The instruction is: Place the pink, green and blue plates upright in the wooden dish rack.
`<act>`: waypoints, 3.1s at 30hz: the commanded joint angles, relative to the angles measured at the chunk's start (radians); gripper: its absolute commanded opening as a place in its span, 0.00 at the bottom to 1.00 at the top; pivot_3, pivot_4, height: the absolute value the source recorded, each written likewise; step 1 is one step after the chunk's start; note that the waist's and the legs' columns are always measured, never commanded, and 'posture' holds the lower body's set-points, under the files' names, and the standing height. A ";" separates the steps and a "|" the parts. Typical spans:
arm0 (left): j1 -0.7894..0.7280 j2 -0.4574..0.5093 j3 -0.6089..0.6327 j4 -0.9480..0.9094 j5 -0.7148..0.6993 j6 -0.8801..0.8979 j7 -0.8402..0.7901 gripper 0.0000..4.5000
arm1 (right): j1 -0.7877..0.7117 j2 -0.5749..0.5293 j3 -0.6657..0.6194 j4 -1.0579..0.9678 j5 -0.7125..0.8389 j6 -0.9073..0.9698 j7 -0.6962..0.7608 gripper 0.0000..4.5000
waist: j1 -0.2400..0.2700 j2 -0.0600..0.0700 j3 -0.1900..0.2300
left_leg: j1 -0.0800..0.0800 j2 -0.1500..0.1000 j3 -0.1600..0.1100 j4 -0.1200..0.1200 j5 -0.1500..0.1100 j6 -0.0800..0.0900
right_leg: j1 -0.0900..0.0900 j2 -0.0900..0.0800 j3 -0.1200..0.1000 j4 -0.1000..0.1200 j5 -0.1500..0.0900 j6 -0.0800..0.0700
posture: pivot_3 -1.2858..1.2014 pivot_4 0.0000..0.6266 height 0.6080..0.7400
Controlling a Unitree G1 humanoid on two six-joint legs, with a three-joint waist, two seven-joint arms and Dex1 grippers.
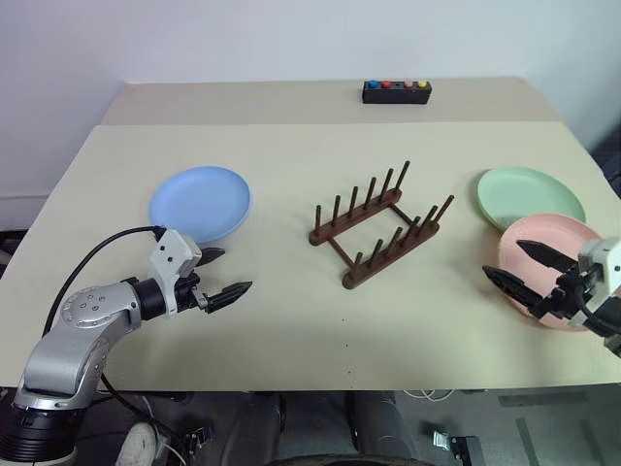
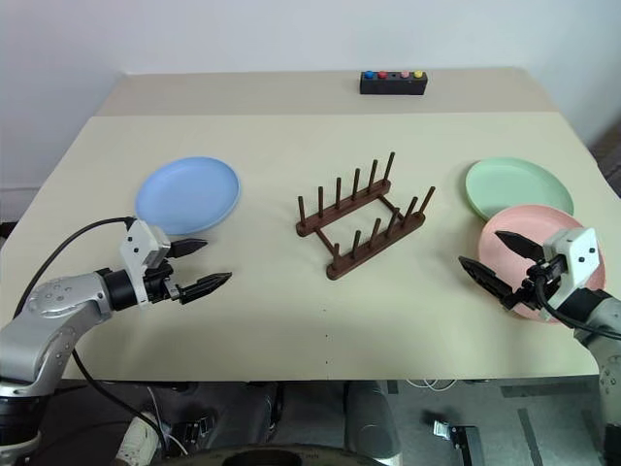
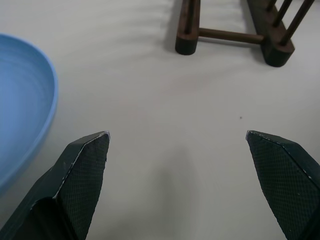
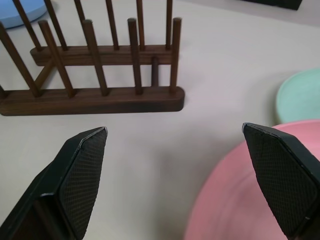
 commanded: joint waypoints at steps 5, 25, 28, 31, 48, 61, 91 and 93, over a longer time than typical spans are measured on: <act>0.011 -0.011 -0.007 -0.043 0.004 -0.018 0.010 1.00 | -0.049 -0.018 -0.013 0.002 -0.003 -0.019 0.005 0.98 | 0.001 0.000 0.000 | 0.000 0.000 0.000 0.000 0.000 0.000 | 0.000 0.000 0.000 0.000 0.000 0.001 | 0.52 0.24 1.00; -0.078 0.002 -0.127 -0.008 -0.009 -0.010 -0.123 1.00 | 0.140 0.002 -0.052 -0.258 0.115 0.137 -0.006 0.98 | 0.005 0.000 0.000 | -0.001 0.000 0.000 0.000 0.000 0.000 | 0.000 0.000 0.000 -0.001 0.000 0.000 | 0.52 0.24 1.00; -0.136 -0.019 -0.229 0.025 0.044 -0.055 -0.159 1.00 | 0.183 0.007 -0.075 -0.338 0.119 0.153 -0.039 0.98 | 0.006 0.000 0.000 | -0.001 0.000 0.000 0.000 0.000 0.000 | 0.000 0.000 0.000 -0.001 0.000 0.000 | 0.52 0.24 1.00; -0.212 -0.095 -0.361 0.088 0.108 -0.073 -0.161 1.00 | 0.234 0.023 -0.091 -0.407 0.123 0.156 -0.056 0.98 | 0.006 0.000 0.000 | -0.001 0.000 0.001 0.001 0.000 0.000 | 0.002 0.000 0.000 -0.002 0.000 0.000 | 0.52 0.24 1.00; -0.325 -0.457 -0.563 0.285 0.372 -0.091 0.130 1.00 | 0.269 0.059 -0.105 -0.493 0.112 0.131 -0.155 0.98 | 0.008 -0.001 0.000 | -0.001 0.000 0.000 0.001 0.000 0.001 | 0.004 0.000 0.000 -0.007 0.002 0.003 | 0.52 0.24 1.00; -0.340 -0.548 -0.579 0.358 0.397 -0.061 0.160 0.52 | 0.217 0.043 -0.080 -0.467 0.095 0.128 -0.156 1.00 | 0.011 0.000 -0.001 | 0.000 -0.001 0.000 0.001 -0.001 0.001 | 0.005 0.000 0.000 -0.008 0.002 0.004 | 0.52 0.24 1.00; -0.417 -0.395 -0.620 0.507 0.396 -0.448 -0.255 0.17 | 0.307 0.029 -0.172 -0.503 0.142 0.173 -0.107 1.00 | 0.008 0.000 -0.001 | -0.001 0.000 0.000 0.001 -0.001 0.002 | 0.005 0.000 -0.001 -0.010 0.002 0.004 | 0.52 0.24 1.00; -0.417 -0.406 -0.616 0.507 0.392 -0.444 -0.256 0.17 | 0.315 0.033 -0.176 -0.511 0.144 0.173 -0.112 1.00 | 0.009 0.000 -0.001 | -0.001 0.000 0.000 0.001 -0.001 0.002 | 0.005 0.000 0.000 -0.010 0.002 0.004 | 0.52 0.24 1.00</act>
